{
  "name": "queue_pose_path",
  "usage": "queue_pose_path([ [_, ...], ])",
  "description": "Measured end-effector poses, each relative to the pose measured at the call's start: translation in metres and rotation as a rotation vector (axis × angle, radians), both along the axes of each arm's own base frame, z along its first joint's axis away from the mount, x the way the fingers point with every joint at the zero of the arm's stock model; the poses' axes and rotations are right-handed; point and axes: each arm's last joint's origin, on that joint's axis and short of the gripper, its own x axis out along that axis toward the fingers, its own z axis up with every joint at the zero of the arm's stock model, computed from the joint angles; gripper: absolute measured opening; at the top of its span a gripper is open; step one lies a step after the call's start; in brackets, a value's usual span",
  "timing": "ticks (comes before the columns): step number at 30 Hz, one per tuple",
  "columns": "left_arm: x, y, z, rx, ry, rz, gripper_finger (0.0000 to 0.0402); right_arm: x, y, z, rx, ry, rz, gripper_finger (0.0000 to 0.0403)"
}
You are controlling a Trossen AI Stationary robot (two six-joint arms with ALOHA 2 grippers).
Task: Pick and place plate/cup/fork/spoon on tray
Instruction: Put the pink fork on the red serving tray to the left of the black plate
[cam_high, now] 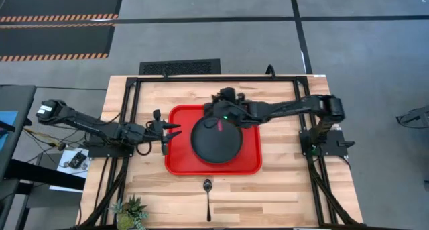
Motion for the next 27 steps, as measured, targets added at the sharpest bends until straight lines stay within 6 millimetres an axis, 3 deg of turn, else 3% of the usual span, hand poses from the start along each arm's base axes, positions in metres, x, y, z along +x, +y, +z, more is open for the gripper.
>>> queue_pose_path([
  [6,0.013,-0.006,0.001,-0.003,-0.021,0.091,0.0133,0.033,-0.001,-0.013,-0.012,-0.042,0.053,0.0098],
  [11,0.023,-0.008,-0.003,-0.047,-0.037,0.124,0.016,0.05,0.014,-0.005,-0.057,-0.107,0.1,0.0098],
  [19,0.04,-0.012,-0.002,-0.081,-0.036,0.19,0.0198,0.055,0.042,0.014,-0.131,-0.222,0.184,0.0098],
  [27,0.048,-0.014,-0.003,-0.105,-0.088,0.177,0.0204,0.055,0.058,0.019,-0.145,-0.254,0.221,0.0098],
])
